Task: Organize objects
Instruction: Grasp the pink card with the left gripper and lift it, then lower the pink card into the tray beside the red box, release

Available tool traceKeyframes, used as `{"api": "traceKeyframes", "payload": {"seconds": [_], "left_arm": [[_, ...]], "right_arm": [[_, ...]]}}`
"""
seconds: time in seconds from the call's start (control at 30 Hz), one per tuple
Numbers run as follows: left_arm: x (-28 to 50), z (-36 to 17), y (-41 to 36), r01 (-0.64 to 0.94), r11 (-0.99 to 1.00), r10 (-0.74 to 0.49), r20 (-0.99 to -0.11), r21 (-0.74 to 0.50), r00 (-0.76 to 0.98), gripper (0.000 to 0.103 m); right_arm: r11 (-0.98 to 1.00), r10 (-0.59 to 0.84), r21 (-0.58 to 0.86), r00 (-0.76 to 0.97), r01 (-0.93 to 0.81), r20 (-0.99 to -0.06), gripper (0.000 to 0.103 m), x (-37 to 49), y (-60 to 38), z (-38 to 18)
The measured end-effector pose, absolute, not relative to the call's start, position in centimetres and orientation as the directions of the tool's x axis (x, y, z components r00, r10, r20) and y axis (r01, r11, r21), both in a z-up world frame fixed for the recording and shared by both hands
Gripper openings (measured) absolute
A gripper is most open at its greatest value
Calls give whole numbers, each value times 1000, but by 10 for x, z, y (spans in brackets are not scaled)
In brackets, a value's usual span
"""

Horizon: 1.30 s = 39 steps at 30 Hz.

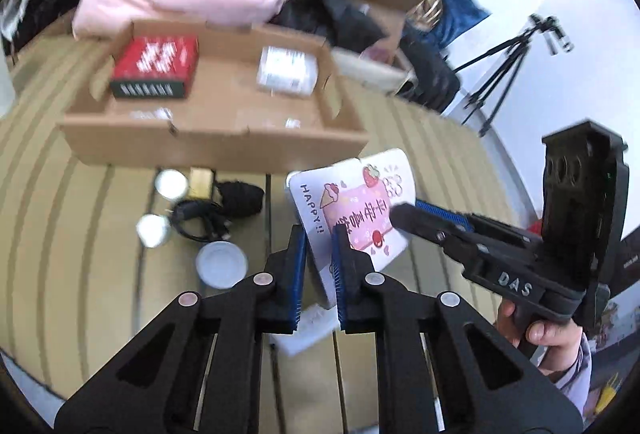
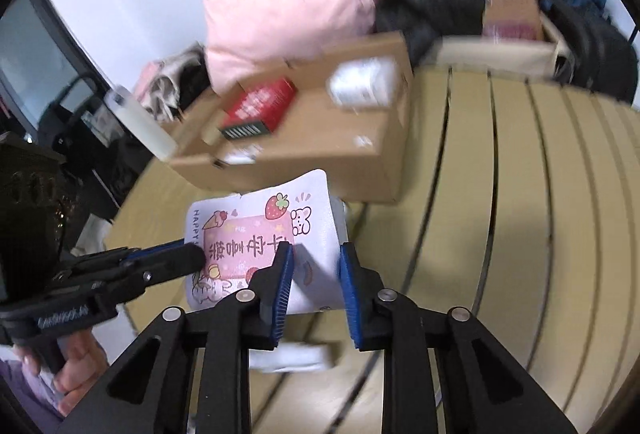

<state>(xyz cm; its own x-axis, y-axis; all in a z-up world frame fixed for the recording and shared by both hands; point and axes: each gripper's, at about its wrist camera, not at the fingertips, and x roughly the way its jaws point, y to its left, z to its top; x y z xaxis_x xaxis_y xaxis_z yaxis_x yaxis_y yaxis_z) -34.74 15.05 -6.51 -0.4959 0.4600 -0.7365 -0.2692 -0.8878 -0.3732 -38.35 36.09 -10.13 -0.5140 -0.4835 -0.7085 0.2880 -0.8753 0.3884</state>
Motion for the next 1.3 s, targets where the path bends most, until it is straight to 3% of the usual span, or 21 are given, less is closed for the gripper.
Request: {"api": "traceKeyframes", "payload": {"seconds": [0.17,0.3,0.43,0.63,1.0,1.3], "left_arm": [[-299,-22,110,-278,-892,452,-701,-357,-551,9],[-240,-9,73,-315,-881,472,-686,-352,-554,9],[-183,-25,47,-315,-903,425,-711,-291,-560,9],[-147,-57,15,-260,-906,422,-751,-333,-508,8],[-177,-40,18,-288,-894,447,-715,-342,-538,8],[-333,29,27,-352,-879,476,-643,-322,-600,8]], "right_arm": [[-875,-482,338,-569,346,-666,20,-324,321,-53],[-849,-528,404,-593,340,-608,15,-277,298,-37],[-838,-542,440,-577,322,-611,12,-216,266,-54],[-834,-551,464,-495,297,-672,11,-164,229,-95],[-858,-513,412,-519,306,-684,11,-179,227,-84],[-886,-461,289,-638,362,-617,11,-293,228,2]]}}
